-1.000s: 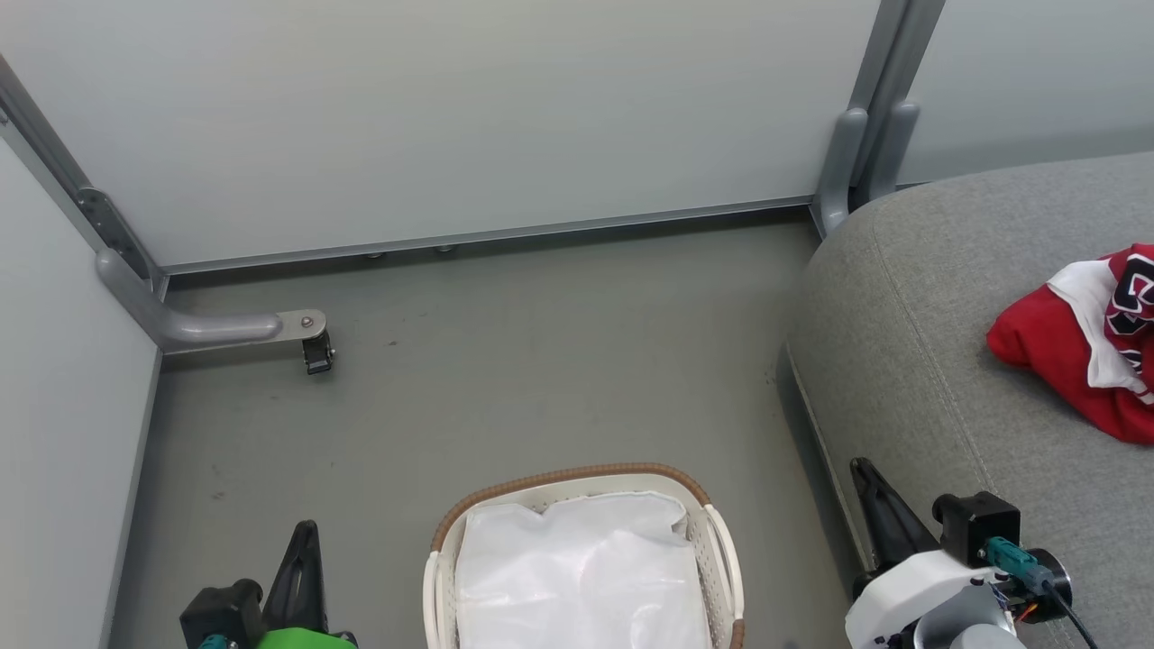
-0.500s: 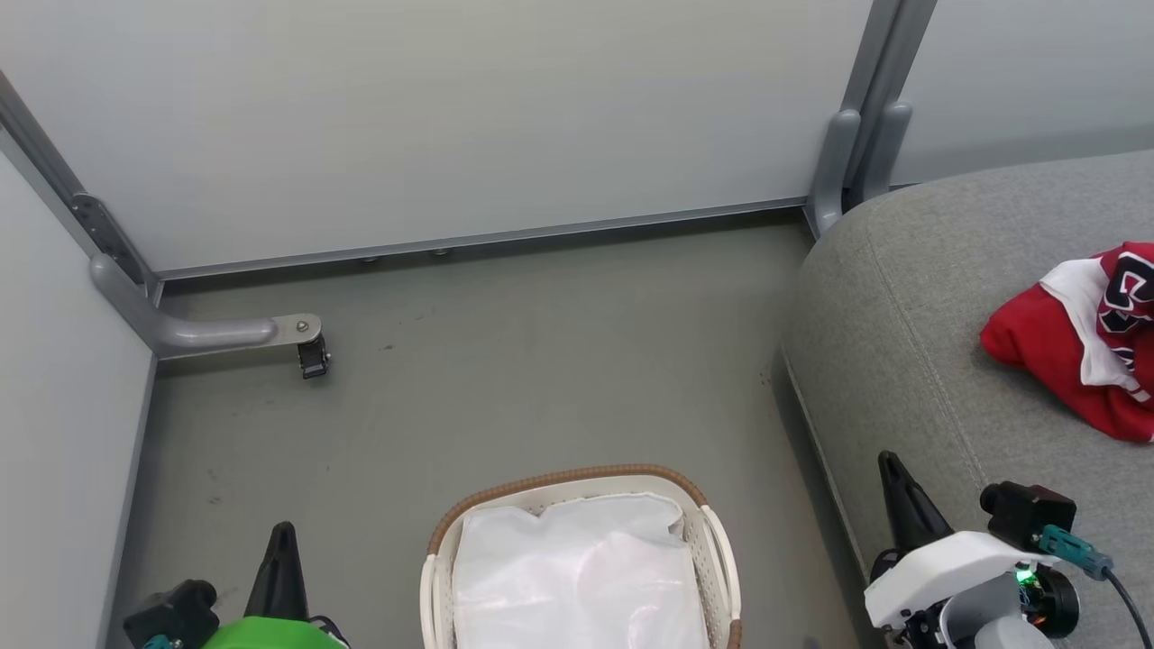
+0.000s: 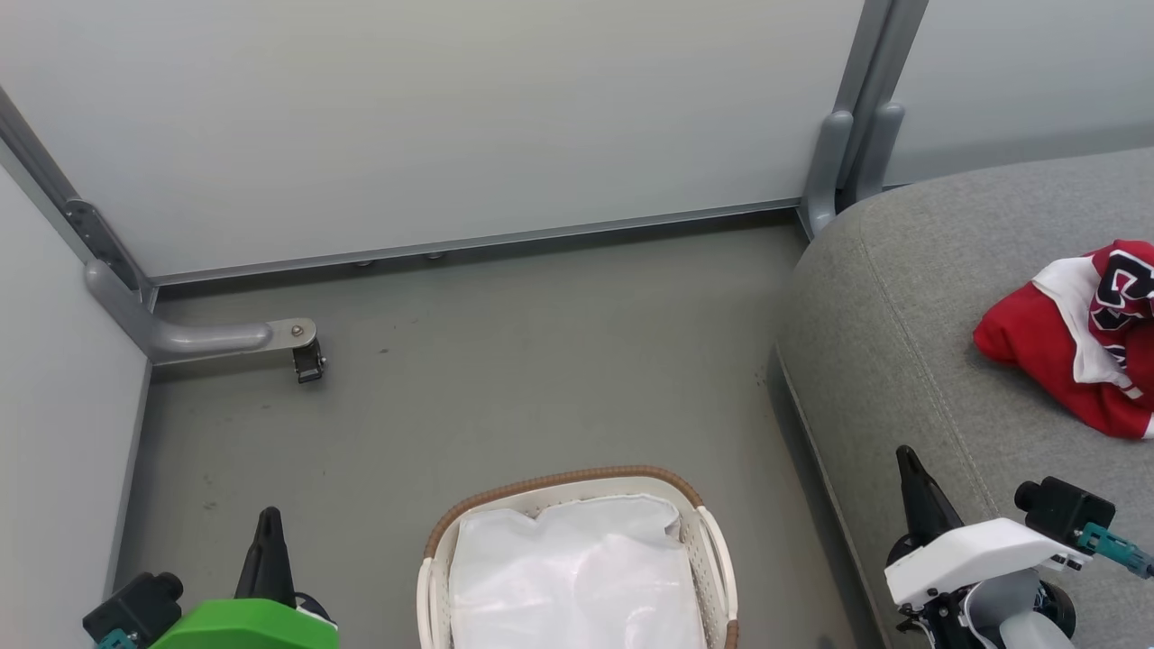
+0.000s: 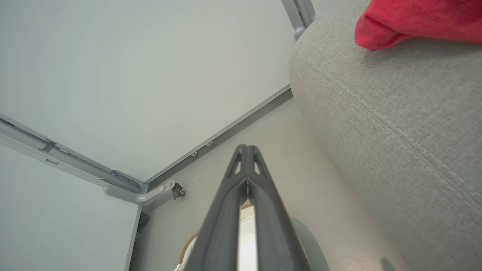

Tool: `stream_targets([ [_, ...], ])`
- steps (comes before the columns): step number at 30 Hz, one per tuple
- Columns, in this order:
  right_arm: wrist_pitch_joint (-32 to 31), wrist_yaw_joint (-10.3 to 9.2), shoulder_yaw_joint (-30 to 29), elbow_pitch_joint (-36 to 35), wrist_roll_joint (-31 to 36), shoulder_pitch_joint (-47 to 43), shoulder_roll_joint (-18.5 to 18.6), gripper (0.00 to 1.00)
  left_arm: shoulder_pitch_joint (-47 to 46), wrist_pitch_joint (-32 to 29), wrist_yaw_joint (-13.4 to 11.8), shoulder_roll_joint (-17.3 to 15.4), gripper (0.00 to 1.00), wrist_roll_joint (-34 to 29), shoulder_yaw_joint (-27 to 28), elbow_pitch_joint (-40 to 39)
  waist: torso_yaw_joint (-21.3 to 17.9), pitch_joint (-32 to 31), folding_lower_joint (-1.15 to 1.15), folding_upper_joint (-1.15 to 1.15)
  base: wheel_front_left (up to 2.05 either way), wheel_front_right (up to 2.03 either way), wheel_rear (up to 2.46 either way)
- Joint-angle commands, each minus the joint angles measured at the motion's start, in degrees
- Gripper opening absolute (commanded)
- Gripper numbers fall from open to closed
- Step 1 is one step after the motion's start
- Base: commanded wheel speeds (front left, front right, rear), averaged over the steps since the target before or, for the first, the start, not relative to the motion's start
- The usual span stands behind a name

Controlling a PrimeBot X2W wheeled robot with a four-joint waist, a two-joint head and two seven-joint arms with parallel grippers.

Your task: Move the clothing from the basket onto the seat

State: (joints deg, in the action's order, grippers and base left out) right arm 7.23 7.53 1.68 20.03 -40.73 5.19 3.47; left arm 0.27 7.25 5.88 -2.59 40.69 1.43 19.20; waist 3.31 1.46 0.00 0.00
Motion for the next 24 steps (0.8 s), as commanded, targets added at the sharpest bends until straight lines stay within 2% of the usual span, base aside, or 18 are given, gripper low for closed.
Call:
stream_targets([
  [1, -0.5, -0.02, -0.6, -1.1, -2.3, 0.9, 0.2, 0.00, -1.9, -0.5, 0.2, -0.2, 0.00, 2.3, 0.3, -1.0, -0.1, 0.0, 0.00, 0.00, 0.00, 0.00, 0.00],
  [24, -4.9, -0.03, -3.1, -2.8, -18.5, 1.1, 0.0, 0.00, -3.6, -4.9, 0.7, -0.3, 0.00, 18.6, 1.9, -2.4, -0.9, -0.3, 0.00, 0.00, 0.00, 0.00, 0.00],
])
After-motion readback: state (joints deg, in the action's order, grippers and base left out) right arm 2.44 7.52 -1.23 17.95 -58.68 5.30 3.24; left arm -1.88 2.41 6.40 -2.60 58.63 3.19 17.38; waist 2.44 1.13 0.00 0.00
